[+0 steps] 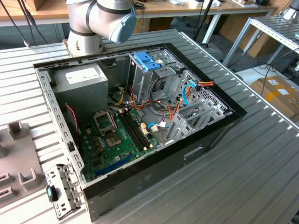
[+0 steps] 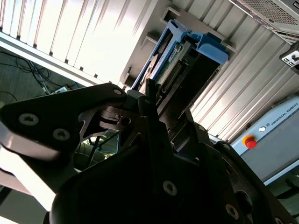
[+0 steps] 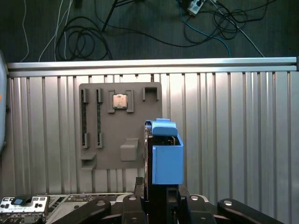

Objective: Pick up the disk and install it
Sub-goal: 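Pick up the disk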

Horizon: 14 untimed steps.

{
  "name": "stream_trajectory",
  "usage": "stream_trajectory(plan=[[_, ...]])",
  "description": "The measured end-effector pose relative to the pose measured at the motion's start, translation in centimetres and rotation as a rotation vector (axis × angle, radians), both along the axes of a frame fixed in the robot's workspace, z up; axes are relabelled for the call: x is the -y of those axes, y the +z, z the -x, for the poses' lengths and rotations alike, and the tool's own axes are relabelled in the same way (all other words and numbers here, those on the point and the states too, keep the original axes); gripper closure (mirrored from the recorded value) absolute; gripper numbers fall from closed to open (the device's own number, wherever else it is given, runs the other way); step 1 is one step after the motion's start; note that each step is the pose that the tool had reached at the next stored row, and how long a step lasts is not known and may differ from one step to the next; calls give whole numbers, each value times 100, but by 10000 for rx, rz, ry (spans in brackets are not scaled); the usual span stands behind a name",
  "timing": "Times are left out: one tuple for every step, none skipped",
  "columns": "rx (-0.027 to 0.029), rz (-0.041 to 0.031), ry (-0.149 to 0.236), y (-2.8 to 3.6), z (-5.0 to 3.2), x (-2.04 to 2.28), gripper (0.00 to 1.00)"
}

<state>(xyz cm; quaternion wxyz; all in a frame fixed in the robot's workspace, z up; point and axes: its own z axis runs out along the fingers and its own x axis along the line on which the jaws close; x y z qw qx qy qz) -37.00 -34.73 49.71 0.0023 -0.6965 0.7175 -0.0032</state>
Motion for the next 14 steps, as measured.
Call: stream_trajectory(plan=[[0, 0, 0, 0, 0, 0, 65], [0, 0, 0, 0, 0, 0, 65], [0, 0, 0, 0, 0, 0, 65], [0, 0, 0, 0, 0, 0, 65], [0, 0, 0, 0, -1, 0, 65], [0, 0, 0, 0, -2, 0, 65], [0, 0, 0, 0, -2, 0, 65], [0, 0, 0, 0, -4, 0, 65], [0, 0, 1, 0, -10, 0, 65], [-1, 1, 0, 0, -15, 0, 65], [0, 0, 0, 0, -21, 0, 65], [0, 0, 0, 0, -26, 0, 65], [0, 0, 0, 0, -31, 0, 65], [-1, 0, 0, 0, -39, 0, 65]])
